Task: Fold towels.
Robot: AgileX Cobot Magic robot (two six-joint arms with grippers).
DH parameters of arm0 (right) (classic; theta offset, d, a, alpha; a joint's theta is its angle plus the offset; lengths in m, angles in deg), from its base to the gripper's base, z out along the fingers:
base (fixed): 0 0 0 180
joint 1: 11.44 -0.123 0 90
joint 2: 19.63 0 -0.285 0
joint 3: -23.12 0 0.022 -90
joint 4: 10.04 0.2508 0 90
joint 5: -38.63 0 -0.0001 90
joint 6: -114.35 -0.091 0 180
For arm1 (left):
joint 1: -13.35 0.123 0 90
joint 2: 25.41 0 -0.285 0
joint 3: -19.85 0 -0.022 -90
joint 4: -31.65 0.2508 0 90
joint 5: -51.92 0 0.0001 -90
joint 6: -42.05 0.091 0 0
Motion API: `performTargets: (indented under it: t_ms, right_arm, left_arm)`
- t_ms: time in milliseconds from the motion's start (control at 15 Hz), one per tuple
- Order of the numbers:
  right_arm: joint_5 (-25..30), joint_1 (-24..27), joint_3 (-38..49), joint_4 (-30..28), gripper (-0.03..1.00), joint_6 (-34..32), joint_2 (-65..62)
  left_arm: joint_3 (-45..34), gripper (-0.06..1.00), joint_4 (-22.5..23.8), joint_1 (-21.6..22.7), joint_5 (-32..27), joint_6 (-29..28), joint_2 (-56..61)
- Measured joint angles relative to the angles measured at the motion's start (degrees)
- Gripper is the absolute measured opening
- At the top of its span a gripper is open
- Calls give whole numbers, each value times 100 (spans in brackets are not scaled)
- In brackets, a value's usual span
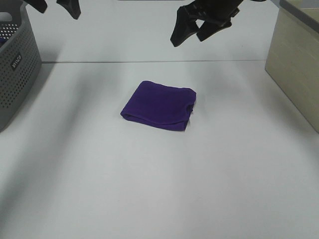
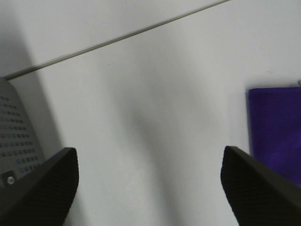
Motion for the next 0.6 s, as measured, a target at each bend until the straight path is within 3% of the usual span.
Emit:
performTargets:
  t_ms: [67, 267, 333, 600]
  right_arm:
    - [201, 17, 0, -458, 86, -602, -172]
    - [934, 292, 0, -1157, 87, -1278, -619]
    - [957, 825, 189, -1203, 87, -1490, -1163]
    - [980, 1381, 1667, -1306, 87, -1874, -2939]
  left_arm:
    - [0, 76, 97, 80, -6, 0, 189]
    - [0, 76, 138, 435, -6, -52, 802]
    - [-229, 76, 29, 802, 6, -86, 1335]
    - [-2194, 76, -6, 1364, 11, -23, 2928]
